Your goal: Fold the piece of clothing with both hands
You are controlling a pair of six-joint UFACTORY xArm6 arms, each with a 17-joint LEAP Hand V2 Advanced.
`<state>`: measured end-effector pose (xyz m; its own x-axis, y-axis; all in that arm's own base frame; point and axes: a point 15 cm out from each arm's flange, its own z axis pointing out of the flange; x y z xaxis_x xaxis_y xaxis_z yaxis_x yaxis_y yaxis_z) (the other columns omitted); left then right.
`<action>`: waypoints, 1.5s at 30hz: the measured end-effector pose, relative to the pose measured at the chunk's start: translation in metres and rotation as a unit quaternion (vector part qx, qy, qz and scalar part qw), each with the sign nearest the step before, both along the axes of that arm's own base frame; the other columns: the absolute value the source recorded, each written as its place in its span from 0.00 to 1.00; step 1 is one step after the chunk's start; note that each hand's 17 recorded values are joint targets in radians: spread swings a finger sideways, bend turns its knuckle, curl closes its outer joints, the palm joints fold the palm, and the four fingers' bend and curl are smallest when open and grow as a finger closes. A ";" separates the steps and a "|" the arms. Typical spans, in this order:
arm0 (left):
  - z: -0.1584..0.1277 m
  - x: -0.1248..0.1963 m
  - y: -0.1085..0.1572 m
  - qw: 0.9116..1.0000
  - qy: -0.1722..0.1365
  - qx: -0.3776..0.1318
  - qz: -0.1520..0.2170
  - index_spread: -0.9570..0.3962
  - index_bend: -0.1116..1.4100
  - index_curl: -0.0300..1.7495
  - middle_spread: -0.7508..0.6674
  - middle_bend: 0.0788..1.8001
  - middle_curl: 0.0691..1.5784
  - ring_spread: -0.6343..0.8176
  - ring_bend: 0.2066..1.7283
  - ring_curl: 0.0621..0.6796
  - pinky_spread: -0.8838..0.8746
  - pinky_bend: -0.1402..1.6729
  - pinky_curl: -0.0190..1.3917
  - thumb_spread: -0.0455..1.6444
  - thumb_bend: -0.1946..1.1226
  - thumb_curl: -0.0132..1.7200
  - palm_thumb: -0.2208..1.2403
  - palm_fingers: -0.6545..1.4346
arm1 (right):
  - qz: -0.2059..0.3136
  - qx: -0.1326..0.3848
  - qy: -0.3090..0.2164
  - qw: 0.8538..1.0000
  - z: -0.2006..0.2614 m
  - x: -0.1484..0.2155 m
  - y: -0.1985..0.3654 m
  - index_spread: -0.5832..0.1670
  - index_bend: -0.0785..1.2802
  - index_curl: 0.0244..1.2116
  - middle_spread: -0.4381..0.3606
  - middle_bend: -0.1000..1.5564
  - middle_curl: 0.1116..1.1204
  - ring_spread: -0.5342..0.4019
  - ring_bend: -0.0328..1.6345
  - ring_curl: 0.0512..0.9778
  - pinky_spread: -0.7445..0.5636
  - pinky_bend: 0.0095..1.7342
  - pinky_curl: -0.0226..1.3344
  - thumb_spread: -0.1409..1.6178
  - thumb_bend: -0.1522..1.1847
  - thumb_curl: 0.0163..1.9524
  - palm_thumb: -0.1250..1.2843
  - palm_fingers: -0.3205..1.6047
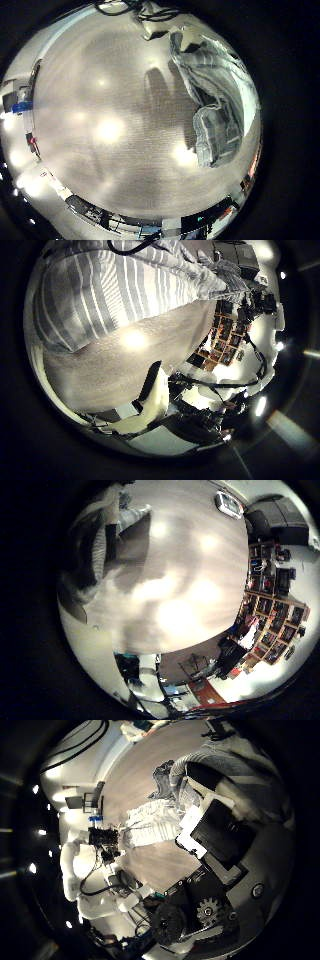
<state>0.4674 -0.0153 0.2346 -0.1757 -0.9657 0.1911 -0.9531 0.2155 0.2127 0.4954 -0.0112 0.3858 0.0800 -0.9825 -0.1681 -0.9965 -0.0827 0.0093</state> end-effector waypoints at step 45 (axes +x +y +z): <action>0.061 -0.044 0.107 0.994 -0.050 -0.021 0.090 0.68 0.20 0.25 0.70 0.05 0.12 0.76 0.22 0.26 0.78 0.23 0.25 0.73 0.13 0.17 0.32 0.36 | 0.291 0.212 -0.089 0.929 0.018 -0.015 0.319 0.11 0.35 0.34 0.19 0.38 0.24 0.58 0.49 0.28 0.87 0.42 0.44 0.73 0.11 0.33 0.68 0.18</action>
